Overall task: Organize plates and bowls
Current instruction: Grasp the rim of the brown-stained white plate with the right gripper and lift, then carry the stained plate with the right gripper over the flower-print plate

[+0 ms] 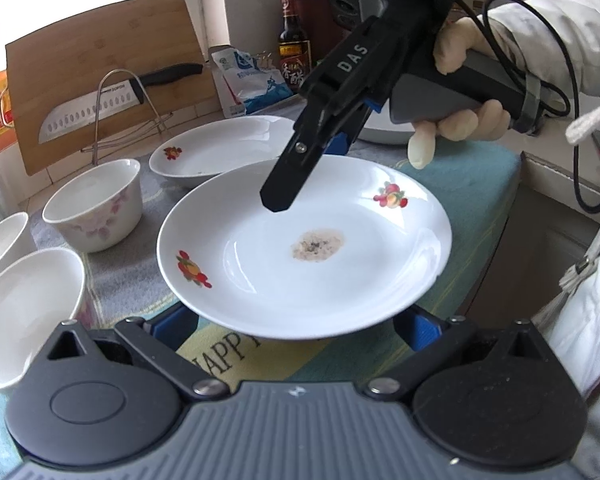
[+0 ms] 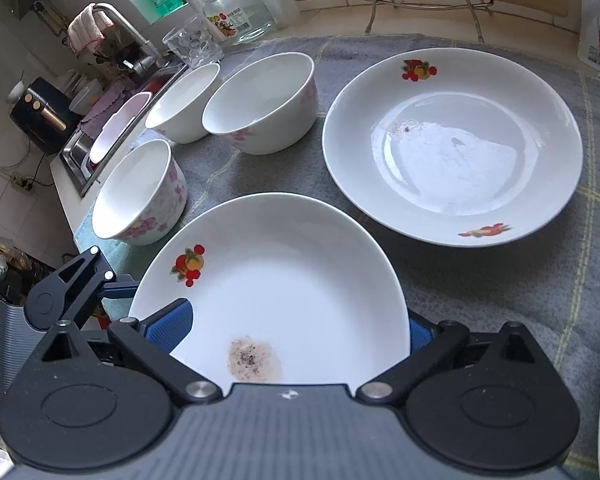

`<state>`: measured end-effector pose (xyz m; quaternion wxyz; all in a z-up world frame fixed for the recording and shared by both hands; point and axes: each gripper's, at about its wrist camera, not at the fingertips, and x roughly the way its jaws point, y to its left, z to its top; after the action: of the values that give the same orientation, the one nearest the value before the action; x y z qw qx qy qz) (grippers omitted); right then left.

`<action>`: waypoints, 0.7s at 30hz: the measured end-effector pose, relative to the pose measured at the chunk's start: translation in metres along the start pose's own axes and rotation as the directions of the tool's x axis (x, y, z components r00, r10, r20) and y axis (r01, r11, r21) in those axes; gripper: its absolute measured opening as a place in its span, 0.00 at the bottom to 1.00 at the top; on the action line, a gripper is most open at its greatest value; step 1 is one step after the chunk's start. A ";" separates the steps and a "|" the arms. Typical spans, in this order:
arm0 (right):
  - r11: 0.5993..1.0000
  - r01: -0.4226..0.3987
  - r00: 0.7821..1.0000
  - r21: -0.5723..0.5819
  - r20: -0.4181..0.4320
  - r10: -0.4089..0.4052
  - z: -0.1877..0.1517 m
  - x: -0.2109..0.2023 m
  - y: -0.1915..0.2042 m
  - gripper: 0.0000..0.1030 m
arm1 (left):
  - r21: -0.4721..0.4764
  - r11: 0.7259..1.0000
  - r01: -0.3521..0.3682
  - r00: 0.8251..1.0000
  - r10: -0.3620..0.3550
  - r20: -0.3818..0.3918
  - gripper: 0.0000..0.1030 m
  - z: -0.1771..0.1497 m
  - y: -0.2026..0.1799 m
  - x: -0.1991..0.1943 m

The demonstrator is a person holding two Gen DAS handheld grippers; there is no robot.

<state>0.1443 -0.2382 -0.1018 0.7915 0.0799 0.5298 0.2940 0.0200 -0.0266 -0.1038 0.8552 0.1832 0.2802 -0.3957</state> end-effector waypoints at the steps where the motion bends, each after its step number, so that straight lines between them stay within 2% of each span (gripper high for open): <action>1: 1.000 -0.002 1.000 0.006 0.006 0.002 0.000 -0.003 -0.001 1.00 | 0.003 1.000 0.003 1.000 -0.003 0.002 1.00 0.002 0.000 -0.001; 11: 0.999 0.027 0.998 0.036 0.060 -0.029 -0.006 -0.044 -0.015 1.00 | 0.064 0.997 0.037 0.999 -0.039 0.030 1.00 0.037 -0.007 0.003; 21: 0.993 0.075 0.985 0.094 0.149 -0.088 -0.018 -0.099 -0.055 1.00 | 0.127 0.988 0.092 0.993 -0.101 0.064 1.00 0.083 -0.031 0.036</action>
<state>0.1229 -0.3405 -0.0552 0.8368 0.1153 0.4830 0.2306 0.0425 -0.1108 -0.0645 0.8313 0.2082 0.2336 -0.4593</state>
